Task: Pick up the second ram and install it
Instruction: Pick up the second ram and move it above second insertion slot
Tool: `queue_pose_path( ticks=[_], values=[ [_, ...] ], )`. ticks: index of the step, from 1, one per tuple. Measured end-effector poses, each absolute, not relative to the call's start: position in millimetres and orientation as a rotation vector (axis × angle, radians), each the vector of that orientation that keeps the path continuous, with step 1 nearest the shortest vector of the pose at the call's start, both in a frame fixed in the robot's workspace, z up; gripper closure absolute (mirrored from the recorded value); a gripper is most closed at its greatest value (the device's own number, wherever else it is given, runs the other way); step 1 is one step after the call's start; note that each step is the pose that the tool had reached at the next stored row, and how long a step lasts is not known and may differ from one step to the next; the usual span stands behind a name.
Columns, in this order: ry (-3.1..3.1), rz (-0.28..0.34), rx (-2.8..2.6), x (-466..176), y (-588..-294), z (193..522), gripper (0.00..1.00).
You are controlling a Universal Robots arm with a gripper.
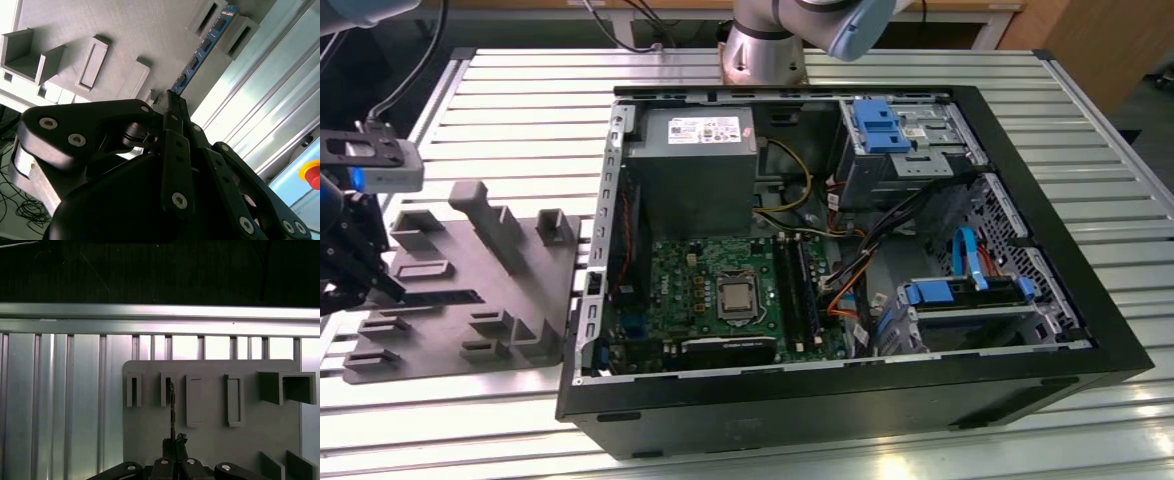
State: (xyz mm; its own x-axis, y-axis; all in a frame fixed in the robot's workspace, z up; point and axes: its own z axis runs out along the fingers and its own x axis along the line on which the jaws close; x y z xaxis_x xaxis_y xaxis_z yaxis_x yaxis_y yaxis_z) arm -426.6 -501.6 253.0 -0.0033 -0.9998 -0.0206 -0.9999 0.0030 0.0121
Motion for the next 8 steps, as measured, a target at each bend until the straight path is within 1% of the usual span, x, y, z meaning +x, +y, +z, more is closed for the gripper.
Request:
queue_pose_path(
  ticks=[8],
  values=[
    [2.22, 0.036, -2.213, -426.6, -501.6, 255.3, 0.88]
  ],
)
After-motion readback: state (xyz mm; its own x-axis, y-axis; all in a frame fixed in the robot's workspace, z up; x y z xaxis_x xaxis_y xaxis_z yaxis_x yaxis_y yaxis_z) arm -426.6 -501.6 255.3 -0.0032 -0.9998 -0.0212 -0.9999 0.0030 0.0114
